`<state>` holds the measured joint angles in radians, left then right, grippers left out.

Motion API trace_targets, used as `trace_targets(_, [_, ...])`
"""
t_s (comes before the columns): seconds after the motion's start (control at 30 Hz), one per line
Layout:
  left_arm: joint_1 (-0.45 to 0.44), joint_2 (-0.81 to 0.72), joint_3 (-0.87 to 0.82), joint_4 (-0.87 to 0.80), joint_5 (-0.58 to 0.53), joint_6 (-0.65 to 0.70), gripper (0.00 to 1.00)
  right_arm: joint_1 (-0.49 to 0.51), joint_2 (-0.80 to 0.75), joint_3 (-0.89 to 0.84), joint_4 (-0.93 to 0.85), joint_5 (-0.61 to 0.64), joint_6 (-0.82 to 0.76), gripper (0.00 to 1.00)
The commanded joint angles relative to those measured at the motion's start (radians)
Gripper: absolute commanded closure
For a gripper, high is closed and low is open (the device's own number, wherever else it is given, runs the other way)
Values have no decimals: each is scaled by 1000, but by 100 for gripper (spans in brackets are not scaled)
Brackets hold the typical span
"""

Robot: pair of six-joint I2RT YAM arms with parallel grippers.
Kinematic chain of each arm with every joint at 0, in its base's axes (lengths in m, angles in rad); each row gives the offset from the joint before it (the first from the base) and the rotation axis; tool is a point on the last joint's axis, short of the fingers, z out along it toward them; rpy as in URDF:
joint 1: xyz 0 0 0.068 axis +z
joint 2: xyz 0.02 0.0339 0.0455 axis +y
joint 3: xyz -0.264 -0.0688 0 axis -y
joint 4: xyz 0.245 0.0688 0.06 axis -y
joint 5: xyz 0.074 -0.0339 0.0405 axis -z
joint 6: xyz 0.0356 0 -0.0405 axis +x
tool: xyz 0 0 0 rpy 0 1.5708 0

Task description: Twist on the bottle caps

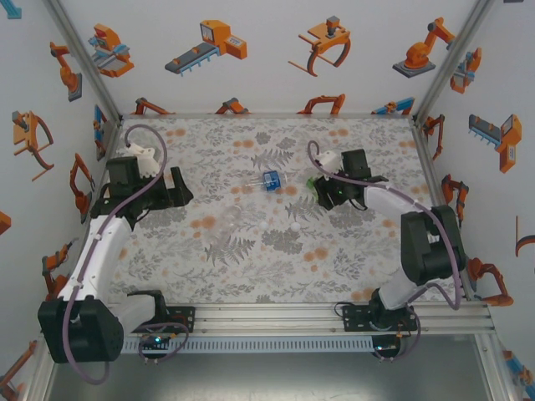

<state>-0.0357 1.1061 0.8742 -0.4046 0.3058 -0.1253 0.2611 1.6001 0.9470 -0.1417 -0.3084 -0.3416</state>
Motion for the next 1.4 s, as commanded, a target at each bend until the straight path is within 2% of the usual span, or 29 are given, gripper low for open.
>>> trace_targets(0.0, [-16,18,56,20,138,26,2,33,-72,-15,19,-60,-110,56])
trace_targets(0.2, [-92,146,180,-5,335,113,2,117,-150,-16,-10,-69,-246,57])
trace_targets(0.3, [-170,231,267,-58,408,181,11,185,-181,-7,-50,-56,-340,58])
trace_targets(0.47, [-296,364,420,-153,498,254,11,286,-230,8,-96,-41,-438,59])
trace_targets(0.73, [-425,515,594,-309,657,351,12,446,-296,22,-128,16,-533,60])
trace_targets(0.93, [-487,607,692,-478,702,431,13,549,-332,15,-93,82,-606,60])
trace_targets(1.17, [-537,713,790,-665,712,503,16,607,-346,33,-75,102,-687,62])
trace_targets(1.37, [-570,794,870,-822,736,585,23,639,-358,38,-48,142,-726,63])
